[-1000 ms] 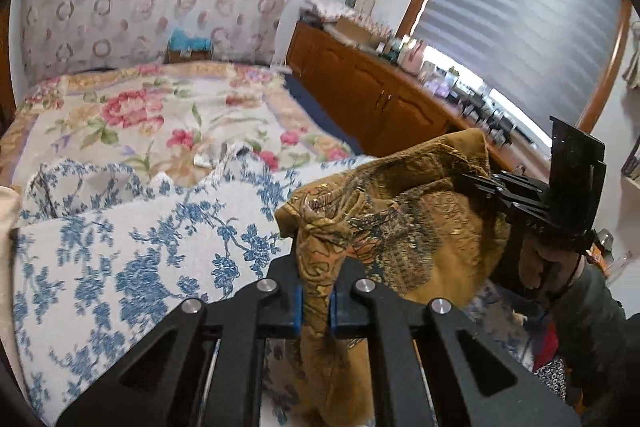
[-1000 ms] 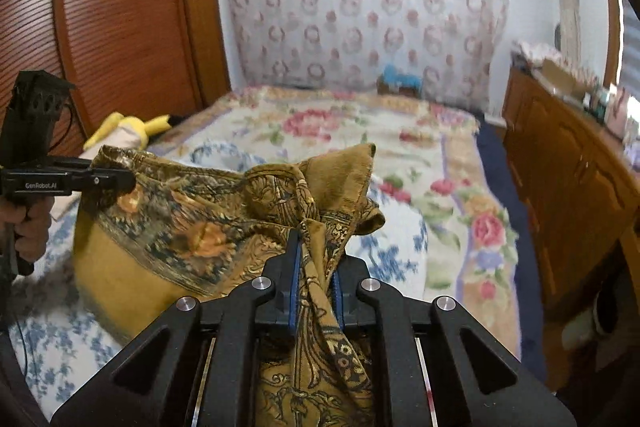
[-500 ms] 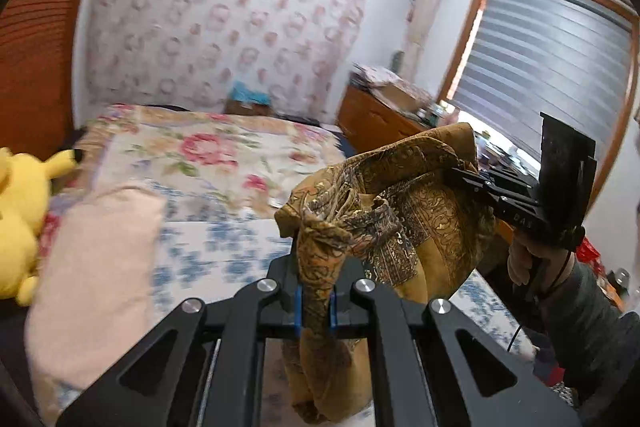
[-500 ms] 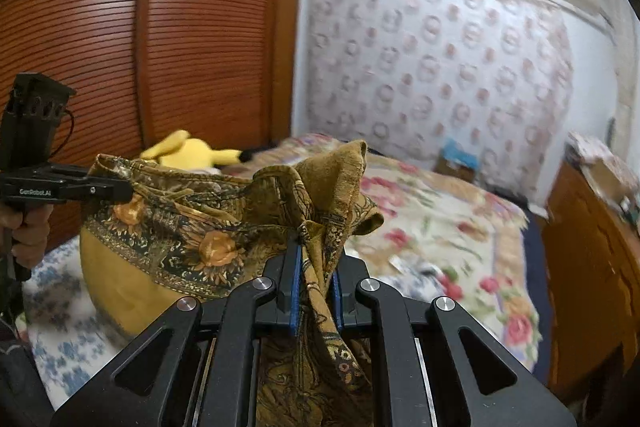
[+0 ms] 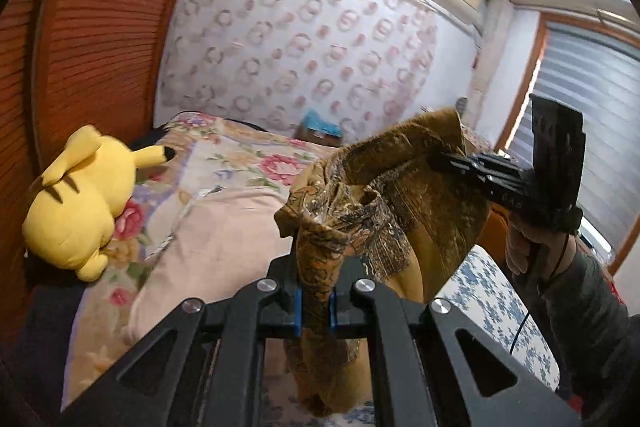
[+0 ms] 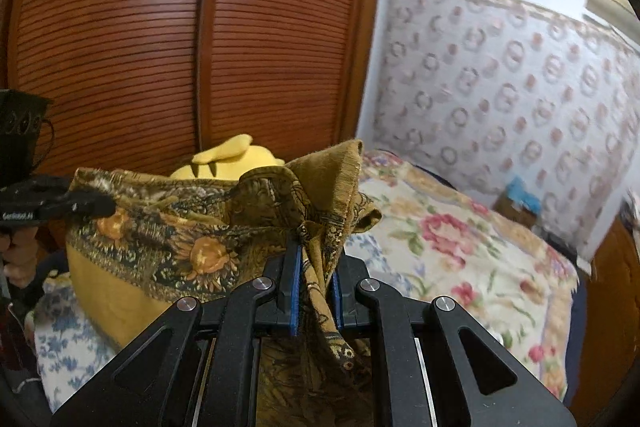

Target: Fold small clothes

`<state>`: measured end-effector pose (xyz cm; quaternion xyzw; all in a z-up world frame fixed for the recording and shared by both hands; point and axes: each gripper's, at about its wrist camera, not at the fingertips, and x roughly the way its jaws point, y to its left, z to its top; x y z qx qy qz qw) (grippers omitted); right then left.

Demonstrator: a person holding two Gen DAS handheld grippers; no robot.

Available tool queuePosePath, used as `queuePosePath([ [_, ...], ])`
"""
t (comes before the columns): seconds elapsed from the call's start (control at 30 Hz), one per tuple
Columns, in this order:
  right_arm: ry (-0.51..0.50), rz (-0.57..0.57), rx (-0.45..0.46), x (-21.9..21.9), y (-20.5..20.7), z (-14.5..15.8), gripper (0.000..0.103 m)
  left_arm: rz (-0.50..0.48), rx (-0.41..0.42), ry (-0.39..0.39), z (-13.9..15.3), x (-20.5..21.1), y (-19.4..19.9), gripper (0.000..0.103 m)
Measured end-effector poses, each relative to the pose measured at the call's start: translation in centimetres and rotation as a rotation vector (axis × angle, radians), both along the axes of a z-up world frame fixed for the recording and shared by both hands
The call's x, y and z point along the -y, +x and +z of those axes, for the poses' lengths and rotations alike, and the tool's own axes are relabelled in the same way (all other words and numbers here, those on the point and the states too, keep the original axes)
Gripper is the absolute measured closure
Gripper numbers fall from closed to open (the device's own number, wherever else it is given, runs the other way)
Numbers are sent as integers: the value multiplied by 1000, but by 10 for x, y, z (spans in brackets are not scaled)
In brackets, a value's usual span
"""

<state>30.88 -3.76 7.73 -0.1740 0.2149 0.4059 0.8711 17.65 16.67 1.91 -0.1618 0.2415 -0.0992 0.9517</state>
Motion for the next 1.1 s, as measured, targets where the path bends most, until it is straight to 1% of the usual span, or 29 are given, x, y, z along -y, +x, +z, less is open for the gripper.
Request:
queuePosePath([
  [0.03, -5, 9, 2, -7, 2, 0, 94, 11, -5, -7, -4, -7, 1, 98],
  [0.2, -62, 73, 4, -69, 26, -9, 94, 62, -53, -24, -29, -32, 5, 98],
  [0.27, -86, 96, -3, -98, 39, -17, 94, 71, -86, -34, -43, -42, 10, 98],
  [0.43, -147, 149, -25, -157, 60, -41, 94, 97, -134, -52, -65, -59, 13, 98],
  [0.63, -142, 169, -74, -186, 78, -65, 94, 116, -163, -71, -80, -75, 13, 98],
  [0.8, -150, 149, -105, -202, 94, -88, 93, 153, -194, -87, -91, -85, 15, 98],
  [0.87, -151, 126, -116, -208, 102, -95, 89, 161, -196, -94, -94, -87, 15, 97],
  [0.97, -131, 93, -153, -210, 115, -102, 83, 174, -194, -100, -92, -90, 13, 92],
  [1.03, -115, 73, -173, -210, 121, -102, 69, 187, -189, -95, -89, -92, 10, 83],
  [1.07, -104, 67, -177, -209, 122, -101, 67, 192, -183, -91, -88, -92, 8, 77],
  [1.1, -87, 69, -176, -207, 122, -97, 62, 198, -178, -81, -86, -93, 6, 75],
])
